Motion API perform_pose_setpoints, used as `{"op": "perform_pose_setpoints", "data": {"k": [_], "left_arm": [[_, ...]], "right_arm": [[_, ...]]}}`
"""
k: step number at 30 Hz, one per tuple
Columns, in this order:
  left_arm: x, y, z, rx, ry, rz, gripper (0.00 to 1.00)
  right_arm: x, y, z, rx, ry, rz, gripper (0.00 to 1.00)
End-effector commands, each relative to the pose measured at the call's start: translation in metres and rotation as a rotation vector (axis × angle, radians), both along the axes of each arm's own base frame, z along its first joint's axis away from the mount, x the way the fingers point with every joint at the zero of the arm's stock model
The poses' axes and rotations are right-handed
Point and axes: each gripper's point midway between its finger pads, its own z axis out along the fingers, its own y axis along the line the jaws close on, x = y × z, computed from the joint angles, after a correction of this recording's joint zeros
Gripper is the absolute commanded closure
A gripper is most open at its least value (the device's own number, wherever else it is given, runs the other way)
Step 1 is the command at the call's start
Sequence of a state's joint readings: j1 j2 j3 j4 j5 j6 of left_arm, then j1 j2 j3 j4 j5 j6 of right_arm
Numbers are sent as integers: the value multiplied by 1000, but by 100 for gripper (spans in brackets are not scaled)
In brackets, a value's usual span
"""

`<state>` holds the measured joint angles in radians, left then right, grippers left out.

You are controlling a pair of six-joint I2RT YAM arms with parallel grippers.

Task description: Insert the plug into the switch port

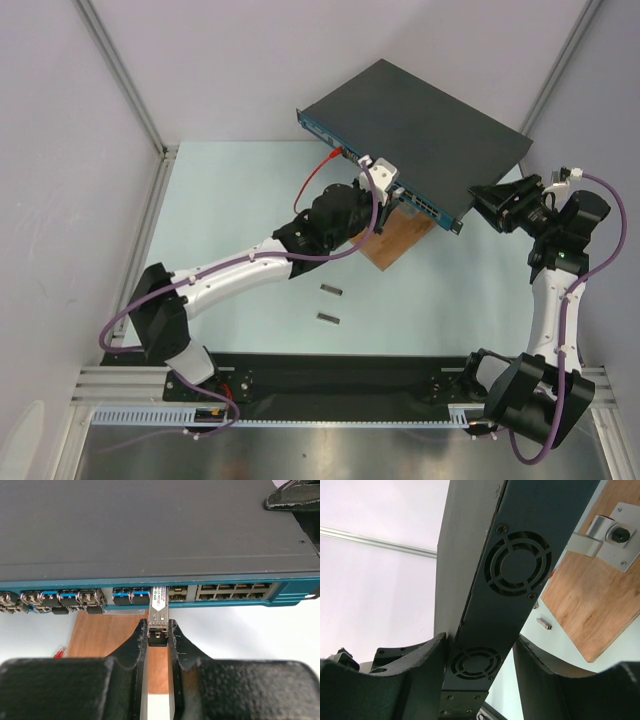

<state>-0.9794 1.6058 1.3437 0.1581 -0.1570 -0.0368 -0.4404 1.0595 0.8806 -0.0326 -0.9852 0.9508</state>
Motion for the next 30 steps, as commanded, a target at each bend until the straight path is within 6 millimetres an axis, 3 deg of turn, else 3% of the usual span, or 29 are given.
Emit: {"op": "perform_pose_setpoints", "data": {"k": [1,14,17,19,20,22,23,26,30], "left_arm": [[8,-7,33,-86,-85,8,100],[17,-33,36,-83,-72,-31,98],[13,-29,36,-68,-65,-42,86],[8,-20,24,-38,-41,-42,78],[1,-12,36,-56,-54,-51,73],[-8,-5,28,-36,-43,-75,67],[-14,2,37,-46,-50,-79,59],[-23,11,33,-7,-6,-94,45],[-40,26,32,25,23,-123,45]], "right_arm": [[-3,14,-10,-4,10,62,100],[-6,19,-14,-16,20,83,100],[-4,18,-13,-17,18,86,100],[-3,18,-11,-19,16,88,100],[-3,18,-11,-19,14,89,100],[-3,16,-10,-19,14,86,100],[-3,15,-8,-20,10,86,100],[-2,13,-7,-19,9,86,100],[-2,12,-5,-28,2,87,100]]}}
